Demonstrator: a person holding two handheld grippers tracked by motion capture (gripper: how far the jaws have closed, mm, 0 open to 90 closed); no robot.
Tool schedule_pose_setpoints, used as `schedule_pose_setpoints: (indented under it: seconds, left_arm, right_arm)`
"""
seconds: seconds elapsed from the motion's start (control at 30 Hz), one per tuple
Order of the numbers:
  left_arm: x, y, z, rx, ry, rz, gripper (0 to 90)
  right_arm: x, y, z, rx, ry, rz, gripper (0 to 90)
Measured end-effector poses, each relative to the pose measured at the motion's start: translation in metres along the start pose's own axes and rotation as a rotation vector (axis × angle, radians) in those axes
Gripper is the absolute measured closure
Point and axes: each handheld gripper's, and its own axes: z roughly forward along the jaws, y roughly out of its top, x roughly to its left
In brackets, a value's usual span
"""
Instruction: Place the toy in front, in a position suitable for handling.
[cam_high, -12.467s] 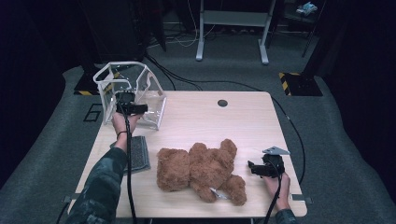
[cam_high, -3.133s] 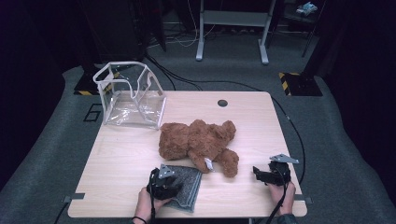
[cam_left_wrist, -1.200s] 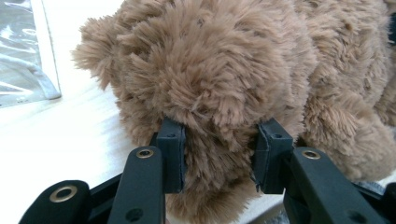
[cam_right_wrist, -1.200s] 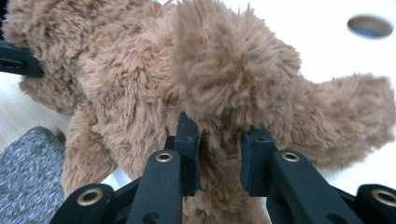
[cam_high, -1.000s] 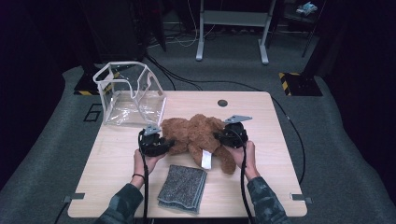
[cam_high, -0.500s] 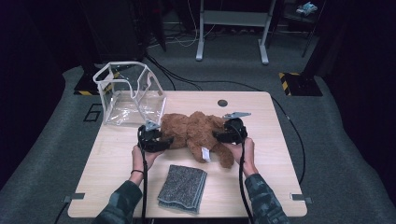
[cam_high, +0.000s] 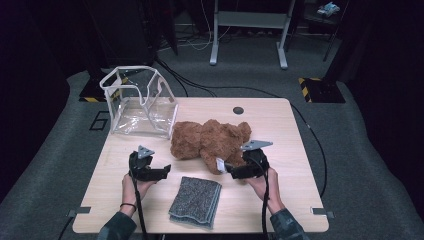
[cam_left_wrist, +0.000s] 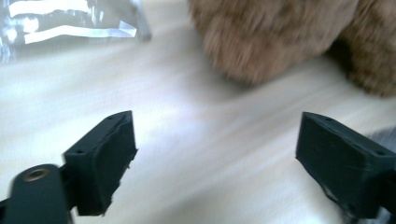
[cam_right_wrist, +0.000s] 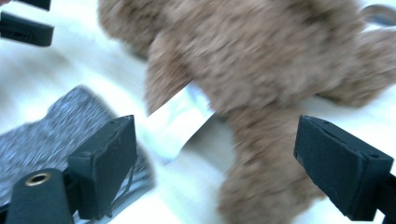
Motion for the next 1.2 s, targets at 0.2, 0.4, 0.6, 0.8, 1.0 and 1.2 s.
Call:
schedule_pose_setpoints:
  seconds: [0.2, 0.4, 0.6, 0.8, 1.0, 1.2]
  left_arm:
    - [0.005, -0.023, 0.001, 0.046, 0.031, -0.007, 5.4]
    - [0.006, -0.037, 0.006, 0.071, 0.045, -0.011, 3.2]
    - [0.002, -0.044, 0.013, 0.081, 0.065, -0.002, 0.9]
    - [0.001, -0.05, 0.013, 0.029, 0.078, -0.008, 0.0]
    - [0.001, -0.051, 0.013, 0.024, 0.077, -0.011, 0.1]
    - [0.001, -0.051, 0.013, 0.023, 0.077, -0.011, 0.1]
  right_arm:
    - [0.024, -0.02, 0.007, 0.014, 0.036, -0.05, 10.7]
    - [0.05, -0.03, 0.019, 0.017, 0.091, -0.094, 12.0]
    - [0.069, -0.033, 0.036, 0.055, 0.139, -0.125, 11.4]
    - [0.086, -0.042, 0.059, 0.116, 0.153, -0.198, 10.5]
    - [0.092, -0.051, 0.065, 0.142, 0.122, -0.224, 24.9]
    - [0.092, -0.054, 0.063, 0.127, 0.128, -0.252, 48.6]
